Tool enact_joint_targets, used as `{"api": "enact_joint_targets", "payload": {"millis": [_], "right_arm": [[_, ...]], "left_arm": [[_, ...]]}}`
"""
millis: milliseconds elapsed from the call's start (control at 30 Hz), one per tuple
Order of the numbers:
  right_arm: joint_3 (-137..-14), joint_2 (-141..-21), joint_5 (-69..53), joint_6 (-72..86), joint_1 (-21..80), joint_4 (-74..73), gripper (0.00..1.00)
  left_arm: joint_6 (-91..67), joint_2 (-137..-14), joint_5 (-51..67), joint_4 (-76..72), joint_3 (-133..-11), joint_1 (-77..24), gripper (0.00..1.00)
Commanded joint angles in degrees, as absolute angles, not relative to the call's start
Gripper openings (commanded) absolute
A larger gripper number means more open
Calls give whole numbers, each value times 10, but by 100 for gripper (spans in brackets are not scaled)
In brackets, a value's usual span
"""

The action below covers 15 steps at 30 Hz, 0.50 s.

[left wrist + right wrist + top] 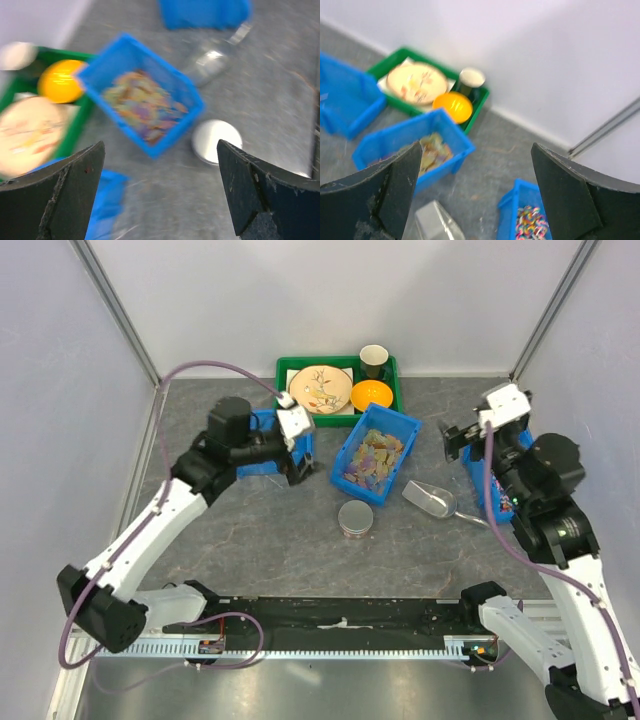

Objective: Pack the candies
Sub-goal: Reset both arms

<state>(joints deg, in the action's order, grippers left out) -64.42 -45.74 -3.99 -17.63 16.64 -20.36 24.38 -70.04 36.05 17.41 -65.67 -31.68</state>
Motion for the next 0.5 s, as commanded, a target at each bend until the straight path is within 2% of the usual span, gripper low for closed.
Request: {"api": "enact_joint_targets", "payload": {"millis": [0, 200, 467], "right_arm": [[-727, -448, 56, -146, 169, -177, 98], [-760, -432, 96, -127, 174, -187, 98], [-754, -426, 72, -119, 175, -194, 98]], "left_arm": [[193, -627, 201, 219, -745, -272, 99], [160, -580, 24, 203, -818, -230, 99], [142, -544, 15, 192, -775, -224, 99]]}}
